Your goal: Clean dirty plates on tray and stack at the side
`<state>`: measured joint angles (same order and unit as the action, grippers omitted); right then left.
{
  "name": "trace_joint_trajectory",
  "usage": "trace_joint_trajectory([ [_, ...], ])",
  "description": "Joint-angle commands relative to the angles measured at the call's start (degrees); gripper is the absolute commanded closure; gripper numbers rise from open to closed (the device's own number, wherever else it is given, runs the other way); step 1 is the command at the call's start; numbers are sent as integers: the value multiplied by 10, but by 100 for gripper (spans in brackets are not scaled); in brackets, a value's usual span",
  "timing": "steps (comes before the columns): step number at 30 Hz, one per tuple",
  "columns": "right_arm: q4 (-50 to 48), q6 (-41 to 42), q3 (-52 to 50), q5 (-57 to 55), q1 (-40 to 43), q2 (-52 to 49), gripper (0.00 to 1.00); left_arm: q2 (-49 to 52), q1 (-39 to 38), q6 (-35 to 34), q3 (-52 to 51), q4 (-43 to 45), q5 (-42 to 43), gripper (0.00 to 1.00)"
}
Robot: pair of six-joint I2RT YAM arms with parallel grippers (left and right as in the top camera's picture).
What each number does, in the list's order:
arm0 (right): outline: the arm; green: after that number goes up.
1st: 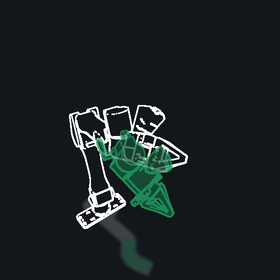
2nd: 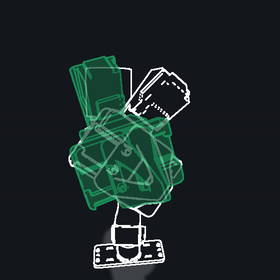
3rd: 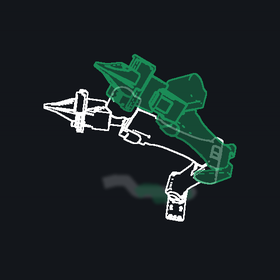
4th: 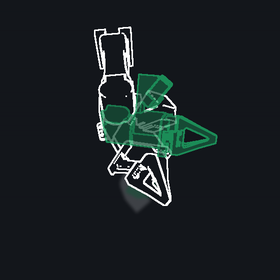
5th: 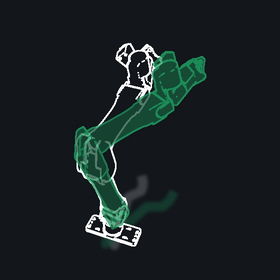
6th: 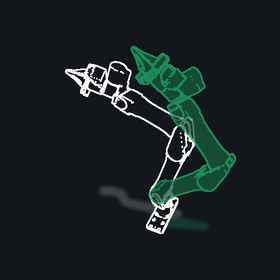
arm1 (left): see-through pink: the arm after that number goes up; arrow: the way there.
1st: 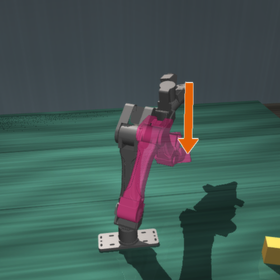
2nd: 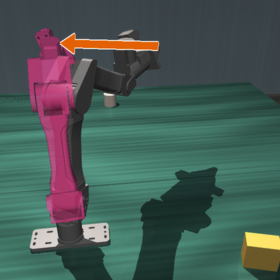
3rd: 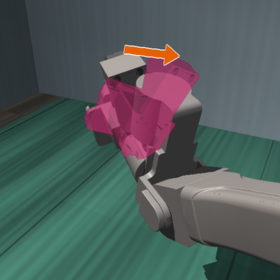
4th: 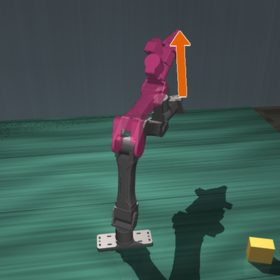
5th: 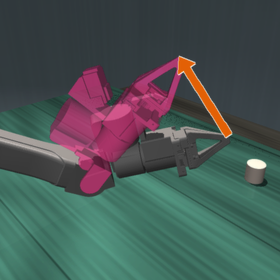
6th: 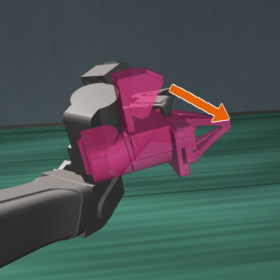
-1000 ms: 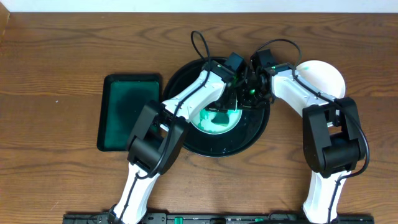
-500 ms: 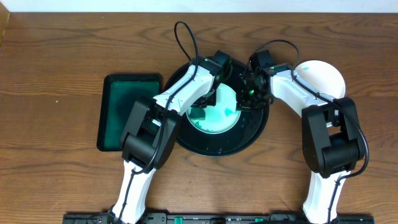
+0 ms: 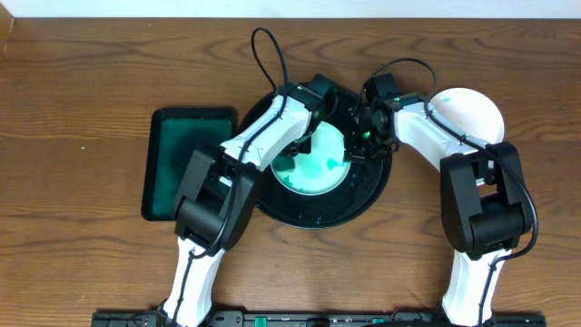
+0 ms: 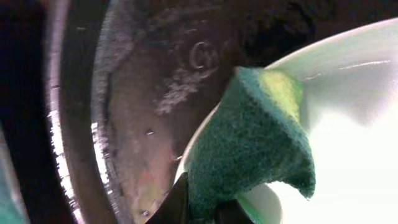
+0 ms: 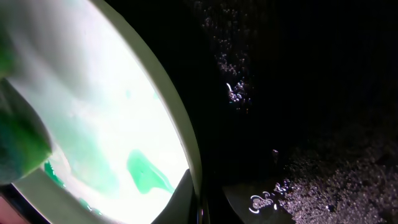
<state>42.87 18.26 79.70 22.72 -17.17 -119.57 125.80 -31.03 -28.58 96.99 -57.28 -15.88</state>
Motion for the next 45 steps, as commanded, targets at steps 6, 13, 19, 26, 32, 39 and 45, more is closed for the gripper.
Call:
trace_joint_trajectory([
  [6,7,-3,-16,-27,-5,-21,99,-47,15,-13,-11,-24,-71,92],
  [13,6,-3,-16,-27,-5,-21,99,-47,-8,53,-11,9,151,93],
  [19,9,-3,-16,-27,-5,-21,99,-46,-32,65,-11,50,221,93],
  [26,15,-3,-16,-27,-5,-21,99,-21,-35,56,-12,97,252,93],
  [32,17,-3,-16,-27,-5,-21,99,23,-33,56,-12,120,299,93],
  [39,20,0,-16,-27,-5,-21,99,56,-24,54,-12,142,295,93],
  [45,27,1,-16,-27,-5,-21,99,57,17,43,-12,145,148,93],
])
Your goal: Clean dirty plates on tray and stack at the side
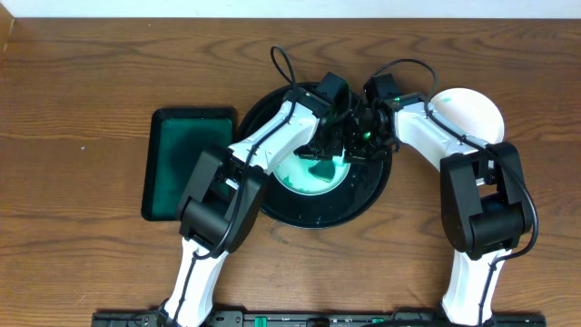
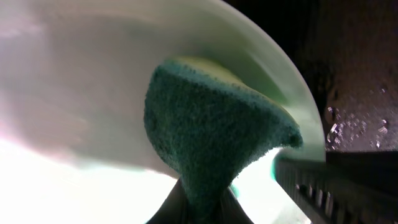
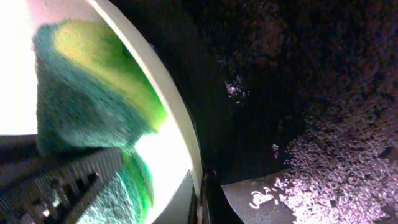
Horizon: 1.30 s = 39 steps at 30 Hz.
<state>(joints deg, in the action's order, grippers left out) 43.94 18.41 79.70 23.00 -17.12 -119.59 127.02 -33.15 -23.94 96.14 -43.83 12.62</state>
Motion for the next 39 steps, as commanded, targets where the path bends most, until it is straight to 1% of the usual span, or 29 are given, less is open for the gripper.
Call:
trace_joint_trajectory([
  [1,17,0,-16,-30,-5,-20,99,45,46,-3,-3,10,-149,93],
  [7,17,0,-16,-30,-5,-20,99,45,104,-3,-3,6,-196,93],
  [14,16,0,-16,-30,-5,-20,99,45,142,-3,-3,-37,-214,93],
  [19,16,0,-16,-30,-5,-20,99,45,140,-3,-3,-78,-247,93],
  [23,17,0,-16,-30,-5,-20,99,45,136,-3,-3,-105,-298,93],
  [27,17,0,-16,-30,-5,-20,99,44,134,-4,-3,-126,-326,93],
  [30,17,0,-16,-30,-5,-20,99,42,134,-19,-3,-145,-346,93],
  [35,16,0,-16,-30,-5,-20,99,24,132,-23,-2,-162,-348,93],
  [39,16,0,-16,-30,-5,-20,99,-13,119,-23,2,-168,-348,93],
])
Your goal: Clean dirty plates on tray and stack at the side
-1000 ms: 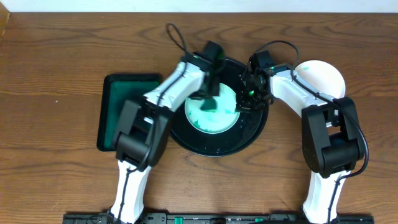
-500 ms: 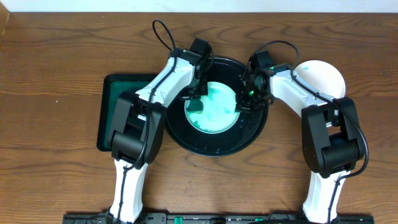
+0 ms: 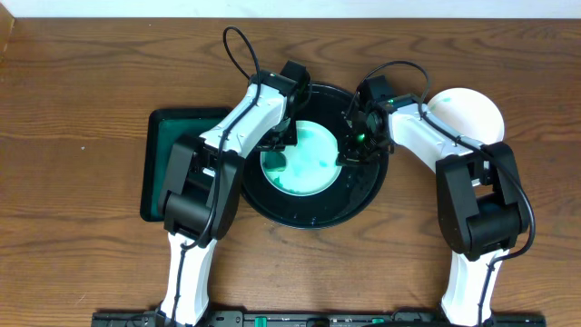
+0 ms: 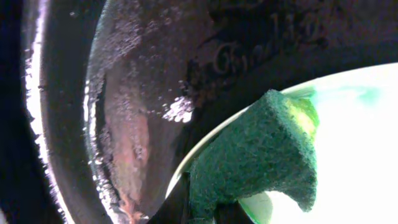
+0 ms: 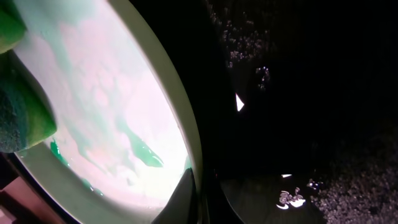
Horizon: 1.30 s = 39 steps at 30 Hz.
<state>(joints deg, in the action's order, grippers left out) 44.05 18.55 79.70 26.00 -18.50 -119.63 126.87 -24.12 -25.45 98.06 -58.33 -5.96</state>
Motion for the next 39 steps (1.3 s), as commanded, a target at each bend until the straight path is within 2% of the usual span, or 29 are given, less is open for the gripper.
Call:
trace_joint_trajectory([
  [1,14,-2,-16,-60,8,-20,99,-21,26,-7,-16,-23,-162,93],
  [12,7,-9,-16,-61,8,-20,99,-106,9,-7,-16,-62,-106,93],
  [23,-19,-50,15,-64,-1,20,99,-114,18,-8,-17,-87,-95,93],
  [32,-23,-71,18,-199,-49,97,99,-114,54,-7,-17,-87,-94,93],
  [39,-27,-89,18,-313,-103,126,99,-114,90,-1,-17,-87,-43,93],
])
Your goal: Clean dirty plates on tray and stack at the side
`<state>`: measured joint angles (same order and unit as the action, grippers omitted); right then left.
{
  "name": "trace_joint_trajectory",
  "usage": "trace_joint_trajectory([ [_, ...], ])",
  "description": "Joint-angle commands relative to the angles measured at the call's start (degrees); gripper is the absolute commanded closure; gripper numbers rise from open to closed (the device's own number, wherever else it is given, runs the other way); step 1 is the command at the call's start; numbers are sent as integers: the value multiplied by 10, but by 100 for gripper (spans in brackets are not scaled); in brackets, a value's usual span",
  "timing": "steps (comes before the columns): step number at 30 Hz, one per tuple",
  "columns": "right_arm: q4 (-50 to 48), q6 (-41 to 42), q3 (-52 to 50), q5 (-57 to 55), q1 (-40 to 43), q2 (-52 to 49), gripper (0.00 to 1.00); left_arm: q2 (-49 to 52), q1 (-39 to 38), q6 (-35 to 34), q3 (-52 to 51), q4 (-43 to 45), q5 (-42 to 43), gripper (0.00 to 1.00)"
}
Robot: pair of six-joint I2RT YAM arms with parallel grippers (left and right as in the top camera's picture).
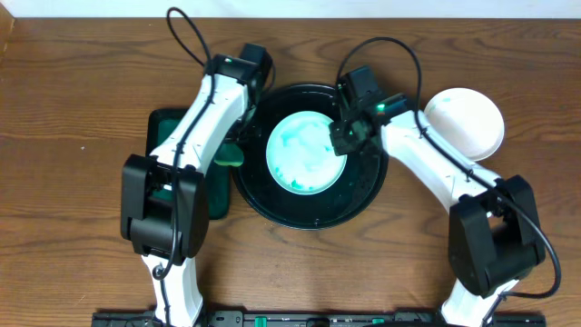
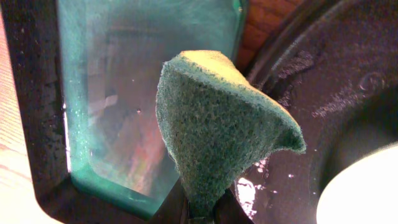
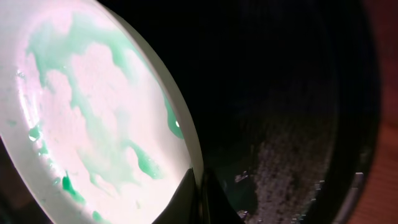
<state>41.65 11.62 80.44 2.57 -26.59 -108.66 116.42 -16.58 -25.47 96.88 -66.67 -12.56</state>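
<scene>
A white plate (image 1: 304, 153) smeared with green (image 3: 93, 112) lies in the round black tray (image 1: 363, 195). My right gripper (image 1: 341, 138) is shut on the plate's right rim; in the right wrist view its fingertips (image 3: 198, 186) pinch the rim from both sides. My left gripper (image 1: 234, 143) is shut on a green sponge (image 1: 231, 155), held off the plate, over the gap between the black tray and the green basin. The sponge (image 2: 217, 124) fans out from the left gripper (image 2: 202, 208). A clean white plate (image 1: 465, 123) sits on the table at the right.
A rectangular green basin (image 1: 172, 163) holding greenish liquid (image 2: 124, 93) stands left of the black tray. The black tray's wet floor (image 3: 292, 155) shows beside the plate. Brown wooden table (image 1: 82, 91) surrounds everything; both arms' cables arch above the tray.
My left gripper has moved left with the sponge, from the plate's left edge to over the basin's right edge. The right gripper still holds the plate's rim, which now shows more of its face.
The sponge in my left gripper was first at the plate's upper left rim, then on its right part by the right gripper, then back at its left edge. Now the sponge is off the plate near the basin. The right gripper held the rim throughout.
</scene>
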Motion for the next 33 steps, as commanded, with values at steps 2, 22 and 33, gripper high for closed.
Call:
trace_joint_trajectory([
  [2,-3,-21,11,-90,-32,19,99,-9,22,2,-5,-4,32,93],
  [22,8,-7,11,-96,-34,18,99,-9,-26,47,-5,27,238,93],
  [33,27,99,11,-54,-19,18,99,-7,-71,-57,-25,124,316,93],
])
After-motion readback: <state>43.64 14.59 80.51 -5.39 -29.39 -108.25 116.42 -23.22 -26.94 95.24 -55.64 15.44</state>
